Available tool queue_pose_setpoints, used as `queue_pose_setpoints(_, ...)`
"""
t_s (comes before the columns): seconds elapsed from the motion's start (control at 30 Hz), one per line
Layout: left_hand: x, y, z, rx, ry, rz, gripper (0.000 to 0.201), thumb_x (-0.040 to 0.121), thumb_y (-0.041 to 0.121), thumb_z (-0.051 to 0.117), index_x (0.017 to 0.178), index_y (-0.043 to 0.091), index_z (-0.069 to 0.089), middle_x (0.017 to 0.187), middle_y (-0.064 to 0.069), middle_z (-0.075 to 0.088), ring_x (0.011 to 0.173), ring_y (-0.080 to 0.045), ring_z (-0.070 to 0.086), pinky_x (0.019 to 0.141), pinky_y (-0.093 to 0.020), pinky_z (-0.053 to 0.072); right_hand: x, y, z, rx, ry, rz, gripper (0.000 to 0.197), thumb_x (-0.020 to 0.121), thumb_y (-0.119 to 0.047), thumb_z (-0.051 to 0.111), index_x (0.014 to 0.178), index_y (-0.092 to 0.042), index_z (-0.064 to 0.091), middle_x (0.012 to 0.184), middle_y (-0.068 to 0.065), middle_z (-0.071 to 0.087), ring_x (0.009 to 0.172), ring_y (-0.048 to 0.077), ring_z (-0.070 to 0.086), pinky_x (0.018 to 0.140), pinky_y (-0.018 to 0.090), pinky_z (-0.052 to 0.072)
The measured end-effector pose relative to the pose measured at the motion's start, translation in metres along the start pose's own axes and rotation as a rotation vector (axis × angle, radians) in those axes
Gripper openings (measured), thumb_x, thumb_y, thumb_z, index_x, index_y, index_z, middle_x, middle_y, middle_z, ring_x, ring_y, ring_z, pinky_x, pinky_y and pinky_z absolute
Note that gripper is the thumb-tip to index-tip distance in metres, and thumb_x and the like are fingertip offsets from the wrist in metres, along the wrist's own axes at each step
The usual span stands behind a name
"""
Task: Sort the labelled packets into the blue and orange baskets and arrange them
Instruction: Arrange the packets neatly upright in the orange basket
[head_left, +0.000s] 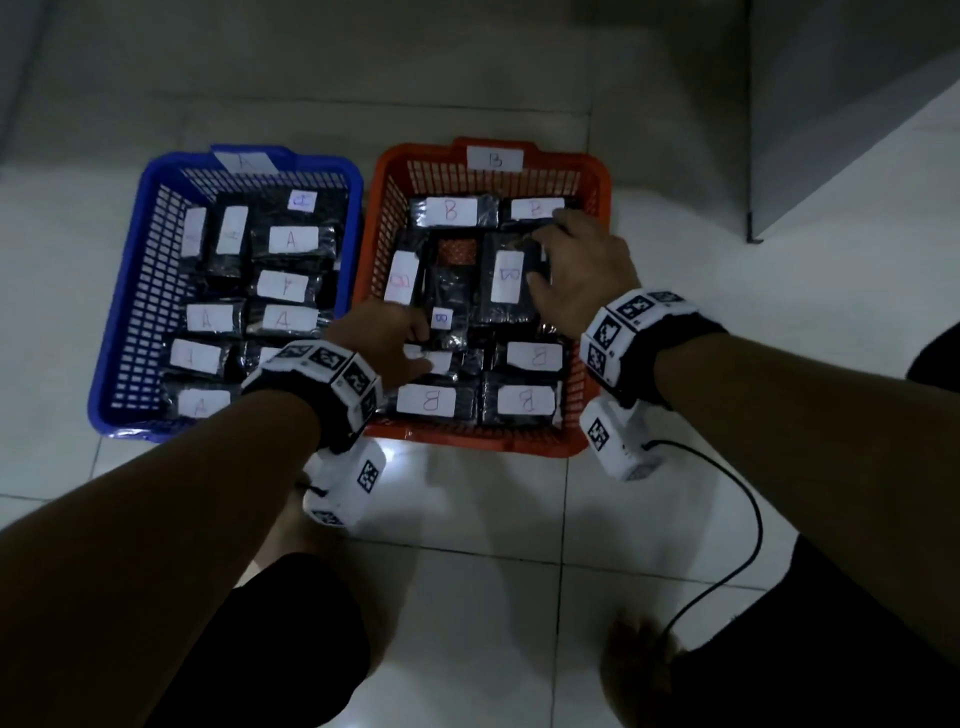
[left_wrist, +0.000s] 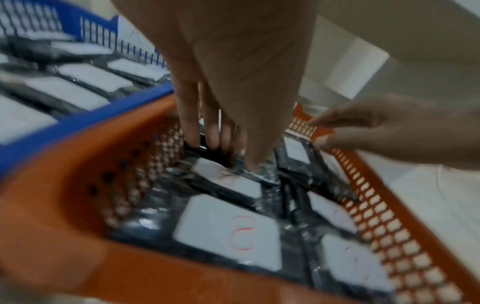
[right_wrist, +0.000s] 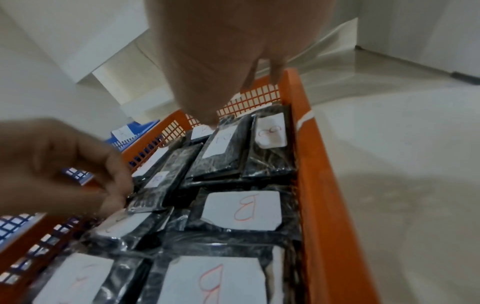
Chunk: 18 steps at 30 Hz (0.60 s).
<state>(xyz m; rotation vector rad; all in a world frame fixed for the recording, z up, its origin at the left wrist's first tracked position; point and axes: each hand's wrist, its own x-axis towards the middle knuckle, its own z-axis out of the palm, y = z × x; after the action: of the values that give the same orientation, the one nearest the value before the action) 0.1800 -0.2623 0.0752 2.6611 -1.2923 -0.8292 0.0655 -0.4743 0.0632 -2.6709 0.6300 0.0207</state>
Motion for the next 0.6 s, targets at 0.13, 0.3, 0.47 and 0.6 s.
queue_pose_setpoints(0.13,0.002,0.004,0.007,-0.004,-0.012,-0.090,0.026,0.075,0.029,0.078,0.092,0.020,0.060,0.099,-0.002,0.065,0.095,-0.022,0.062,0.080,-0.032,0.052,-0.013,0.003,0.003,0.116,0.075,0.279,0.058,0.089,-0.028,0.054,0.142,-0.011,0.036,0.148,0.010,0.034,0.134,0.029,0.034,0.107,0.044,0.033)
queue_pose_setpoints(0.3,0.005,0.004,0.012,-0.043,-0.045,-0.154,0.030,0.069,0.032,0.082,0.078,0.025,0.054,0.088,0.006,0.060,0.086,-0.016,0.060,0.076,-0.032,0.052,-0.024,0.002,0.014,0.422,0.042,0.585,0.047,0.097,-0.022,0.048,0.137,-0.003,0.034,0.128,0.015,0.052,0.107,0.029,0.056,0.085,0.035,0.049)
queue_pose_setpoints(0.47,0.005,0.005,0.016,-0.077,0.028,-0.137,0.030,0.072,0.045,0.077,0.084,0.024,0.059,0.091,0.006,0.066,0.087,-0.014,0.063,0.078,-0.031,0.054,-0.031,0.008,0.020,0.526,0.054,0.631,0.026,0.102,-0.026,0.038,0.118,-0.009,0.049,0.087,-0.001,0.053,0.059,0.008,0.046,0.053,0.022,0.036)
queue_pose_setpoints(0.6,0.005,0.013,0.021,-0.091,0.139,-0.150,0.034,0.077,0.046,0.073,0.096,0.022,0.059,0.095,0.002,0.069,0.091,-0.017,0.065,0.079,-0.033,0.055,-0.035,0.011,0.023,0.555,0.076,0.618,0.028,0.103,-0.031,0.036,0.117,-0.012,0.050,0.088,-0.001,0.055,0.059,0.003,0.045,0.048,0.020,0.031)
